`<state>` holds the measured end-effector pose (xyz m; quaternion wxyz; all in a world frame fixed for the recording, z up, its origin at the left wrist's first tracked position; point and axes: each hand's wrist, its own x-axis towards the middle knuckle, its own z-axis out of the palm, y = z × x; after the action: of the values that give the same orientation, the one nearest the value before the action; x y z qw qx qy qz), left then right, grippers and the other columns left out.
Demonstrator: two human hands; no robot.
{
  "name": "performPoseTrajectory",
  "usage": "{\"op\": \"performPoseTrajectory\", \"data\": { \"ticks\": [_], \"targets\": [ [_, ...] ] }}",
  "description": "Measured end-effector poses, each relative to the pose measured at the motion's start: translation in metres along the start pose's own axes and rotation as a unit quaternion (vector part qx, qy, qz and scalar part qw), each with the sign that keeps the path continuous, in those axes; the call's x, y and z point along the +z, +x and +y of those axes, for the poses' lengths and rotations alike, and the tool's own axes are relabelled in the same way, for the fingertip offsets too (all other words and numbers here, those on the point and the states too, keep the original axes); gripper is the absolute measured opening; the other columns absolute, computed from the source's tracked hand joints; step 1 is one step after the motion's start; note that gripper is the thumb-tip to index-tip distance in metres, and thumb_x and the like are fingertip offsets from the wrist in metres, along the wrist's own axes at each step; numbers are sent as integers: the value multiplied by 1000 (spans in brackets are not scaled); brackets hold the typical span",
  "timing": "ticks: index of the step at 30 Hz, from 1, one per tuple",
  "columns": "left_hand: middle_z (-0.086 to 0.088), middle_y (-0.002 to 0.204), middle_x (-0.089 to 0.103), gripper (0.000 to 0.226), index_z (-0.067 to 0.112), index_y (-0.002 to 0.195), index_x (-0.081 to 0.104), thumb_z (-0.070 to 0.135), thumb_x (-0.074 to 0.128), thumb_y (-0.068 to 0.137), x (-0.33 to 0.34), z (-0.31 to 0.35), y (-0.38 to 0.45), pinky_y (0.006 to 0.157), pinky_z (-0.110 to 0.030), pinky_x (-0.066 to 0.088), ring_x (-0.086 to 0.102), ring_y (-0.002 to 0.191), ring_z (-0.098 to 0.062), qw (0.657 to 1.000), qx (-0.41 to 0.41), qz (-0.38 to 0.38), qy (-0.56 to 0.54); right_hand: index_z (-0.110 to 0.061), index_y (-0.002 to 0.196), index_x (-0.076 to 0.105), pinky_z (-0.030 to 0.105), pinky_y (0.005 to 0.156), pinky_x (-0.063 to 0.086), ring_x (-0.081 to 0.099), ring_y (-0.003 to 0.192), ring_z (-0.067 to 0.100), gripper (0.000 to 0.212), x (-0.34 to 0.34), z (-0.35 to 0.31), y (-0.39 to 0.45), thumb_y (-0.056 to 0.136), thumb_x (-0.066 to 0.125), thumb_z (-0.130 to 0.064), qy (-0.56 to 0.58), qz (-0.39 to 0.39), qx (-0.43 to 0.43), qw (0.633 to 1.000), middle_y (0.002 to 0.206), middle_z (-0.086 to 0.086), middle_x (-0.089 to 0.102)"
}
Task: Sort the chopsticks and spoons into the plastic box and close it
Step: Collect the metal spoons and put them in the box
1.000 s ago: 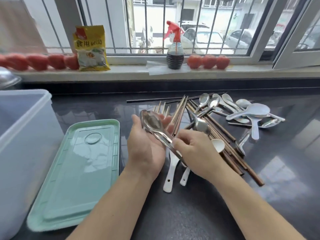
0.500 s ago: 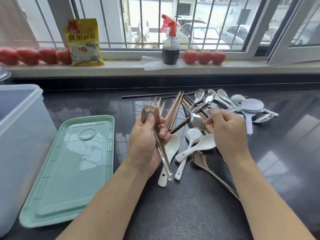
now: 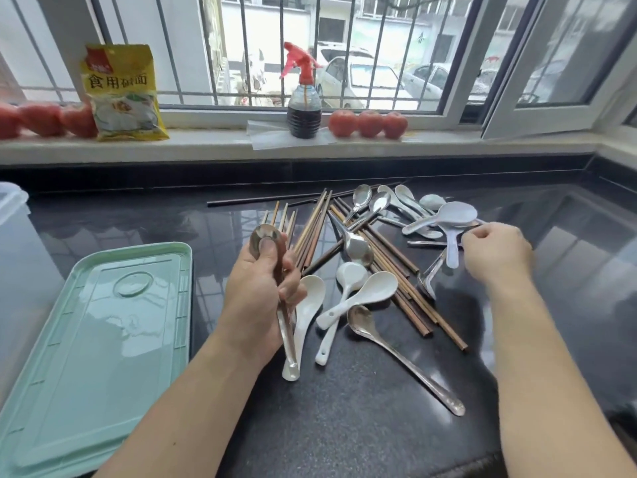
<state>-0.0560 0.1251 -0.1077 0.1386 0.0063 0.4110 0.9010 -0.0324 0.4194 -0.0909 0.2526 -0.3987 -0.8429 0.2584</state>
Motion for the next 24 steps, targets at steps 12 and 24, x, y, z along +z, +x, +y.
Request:
{"op": "performPoseTrajectory", "data": {
  "ticks": [12, 24],
  "targets": [
    [-9, 88, 72, 20, 8, 109, 60, 8, 40, 110, 5, -2, -6, 45, -24, 39, 41, 45, -11, 999, -12, -12, 45, -6, 131, 59, 45, 98, 45, 56, 122, 41, 40, 30, 16, 36, 102, 45, -29, -4, 68, 136, 988, 136, 20, 56],
    [-10, 118, 76, 26, 10, 126, 57, 19, 38, 111, 9, 1, -10, 69, -32, 60, 74, 73, -19, 996, -51, -57, 56, -8, 115, 57, 33, 86, 44, 55, 92, 20, 29, 21, 24, 43, 101, 36, -23, 264, 277, 130, 915, 111, 5, 66]
  ]
}}
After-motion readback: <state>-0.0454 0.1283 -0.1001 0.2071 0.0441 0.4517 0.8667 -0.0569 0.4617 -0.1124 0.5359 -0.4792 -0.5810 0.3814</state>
